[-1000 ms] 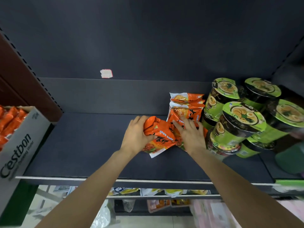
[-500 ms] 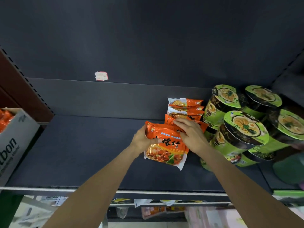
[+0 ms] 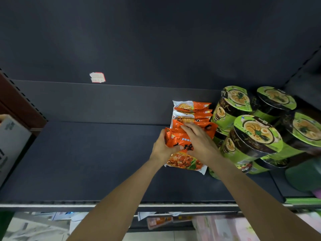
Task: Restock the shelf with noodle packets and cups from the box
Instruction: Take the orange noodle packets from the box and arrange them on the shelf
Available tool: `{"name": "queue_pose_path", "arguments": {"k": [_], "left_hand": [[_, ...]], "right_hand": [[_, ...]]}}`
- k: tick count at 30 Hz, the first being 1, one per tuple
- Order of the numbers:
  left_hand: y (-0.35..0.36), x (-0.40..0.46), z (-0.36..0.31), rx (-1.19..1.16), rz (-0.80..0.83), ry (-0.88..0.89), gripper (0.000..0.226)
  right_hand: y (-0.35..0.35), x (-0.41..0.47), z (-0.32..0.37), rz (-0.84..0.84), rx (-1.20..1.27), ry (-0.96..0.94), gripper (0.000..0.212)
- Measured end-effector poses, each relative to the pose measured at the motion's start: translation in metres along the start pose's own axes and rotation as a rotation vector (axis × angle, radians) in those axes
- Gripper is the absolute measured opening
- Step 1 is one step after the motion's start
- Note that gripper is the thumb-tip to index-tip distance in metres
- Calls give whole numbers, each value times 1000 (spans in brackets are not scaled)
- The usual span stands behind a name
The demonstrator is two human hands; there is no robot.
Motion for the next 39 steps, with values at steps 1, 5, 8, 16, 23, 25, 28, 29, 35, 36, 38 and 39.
{"name": "queue_pose_path", "arguments": {"k": [1, 5, 8, 16, 23, 25, 28, 29, 35, 36, 38, 39], "left_hand": [[-1, 0, 0, 20, 30, -5, 70], [-9, -1, -3, 270, 124, -2, 78], [-9, -4, -6, 332, 85, 24, 80], [-13, -12, -19, 237, 7, 126, 82], [-15, -19, -36, 427, -125, 246, 55], [-9, -22, -38, 412, -158, 244, 50], [-5, -25, -37, 407, -170, 230, 54], [-6, -27, -37, 422, -166, 219, 58], [-39, -58, -52, 666, -265, 242, 49], [-49, -67, -57, 730, -313, 269, 43], [-72, -85, -65, 838, -406, 332, 34], [-85, -94, -68, 877, -442, 355, 32]], "right_hand": [[0, 0, 1, 6, -3, 7, 94], [0, 0, 2, 20, -29, 17, 98], [0, -1, 2, 17, -52, 19, 97], [-2, -4, 4, 16, -59, 41, 93], [-1, -9, 9, -14, -113, 56, 90], [-1, -10, 9, -19, -131, 51, 91], [-3, -13, 9, -13, -88, 50, 91], [-4, -14, 10, -7, -64, 47, 91], [-27, -14, 41, -186, 196, 7, 70], [-31, -11, 50, -222, 248, 8, 62], [-36, -4, 74, -265, 343, 16, 47], [-38, 0, 88, -274, 372, 12, 41]]}}
Point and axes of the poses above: each hand's wrist, its own x-axis towards the middle knuckle, its own y-axis out of the palm, z = x × y, the point moved 5 cm from there along x, towards the middle knuckle, and after that the axes turned 9 degrees about -y, right-handed, at the moved point
